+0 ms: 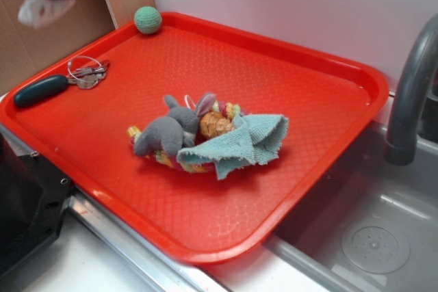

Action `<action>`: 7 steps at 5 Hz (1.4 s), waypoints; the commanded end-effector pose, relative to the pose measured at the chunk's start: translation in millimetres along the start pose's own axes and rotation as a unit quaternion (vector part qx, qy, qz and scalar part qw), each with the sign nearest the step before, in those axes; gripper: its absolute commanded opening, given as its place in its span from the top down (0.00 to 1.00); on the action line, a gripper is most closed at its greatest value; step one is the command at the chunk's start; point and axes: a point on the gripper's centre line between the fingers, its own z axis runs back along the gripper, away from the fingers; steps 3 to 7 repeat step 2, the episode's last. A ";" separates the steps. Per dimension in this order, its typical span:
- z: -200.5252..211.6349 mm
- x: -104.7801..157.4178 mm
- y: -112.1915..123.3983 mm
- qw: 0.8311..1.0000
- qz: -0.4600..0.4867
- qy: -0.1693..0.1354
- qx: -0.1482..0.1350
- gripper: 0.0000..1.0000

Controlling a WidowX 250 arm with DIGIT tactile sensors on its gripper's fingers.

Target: Grab the white paper.

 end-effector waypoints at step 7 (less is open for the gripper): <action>34.3 36.7 -60.7 0.996 -0.081 -0.047 -0.004 1.00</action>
